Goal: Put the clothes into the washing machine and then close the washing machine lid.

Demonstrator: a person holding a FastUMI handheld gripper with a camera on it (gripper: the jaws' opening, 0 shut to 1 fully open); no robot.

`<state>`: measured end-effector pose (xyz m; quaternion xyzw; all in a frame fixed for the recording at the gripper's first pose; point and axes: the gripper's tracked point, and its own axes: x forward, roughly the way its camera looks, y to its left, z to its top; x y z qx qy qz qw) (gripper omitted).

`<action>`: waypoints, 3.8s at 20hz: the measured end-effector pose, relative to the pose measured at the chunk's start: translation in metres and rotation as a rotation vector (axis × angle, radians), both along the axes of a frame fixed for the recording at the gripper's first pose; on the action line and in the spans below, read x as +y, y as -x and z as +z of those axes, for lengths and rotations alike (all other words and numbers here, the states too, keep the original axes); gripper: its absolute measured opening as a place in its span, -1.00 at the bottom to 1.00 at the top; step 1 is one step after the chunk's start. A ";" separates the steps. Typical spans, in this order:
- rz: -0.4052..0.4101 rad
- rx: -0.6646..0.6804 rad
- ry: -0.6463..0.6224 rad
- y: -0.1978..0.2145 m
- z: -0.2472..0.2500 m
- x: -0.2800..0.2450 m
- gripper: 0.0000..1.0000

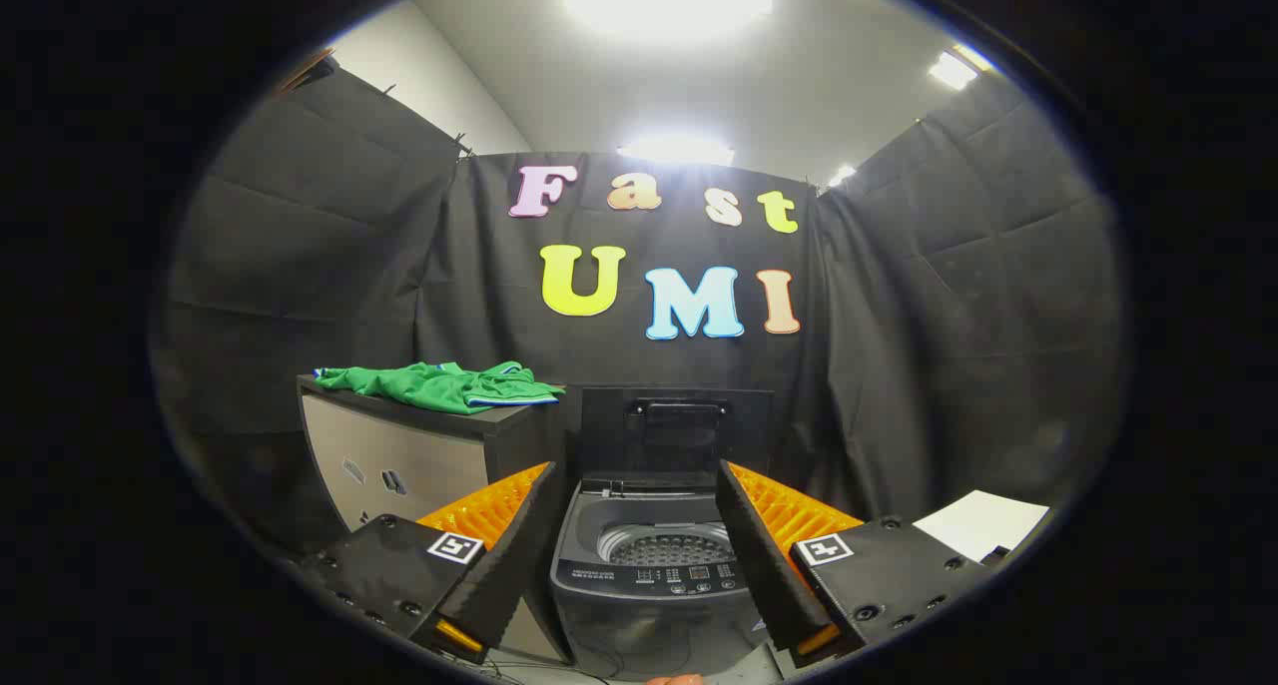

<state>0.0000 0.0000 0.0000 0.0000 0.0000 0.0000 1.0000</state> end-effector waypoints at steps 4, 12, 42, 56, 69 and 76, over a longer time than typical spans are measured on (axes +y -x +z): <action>-0.002 0.004 0.006 0.002 -0.001 -0.005 0.95; -0.001 0.002 0.018 -0.003 0.001 -0.004 0.95; 0.004 0.012 0.036 -0.016 0.001 0.000 0.96; 0.065 0.026 0.019 -0.042 0.025 0.020 0.95; 0.211 0.082 -0.041 -0.107 0.089 0.071 0.96; 0.225 0.278 -0.206 -0.159 0.120 0.109 0.94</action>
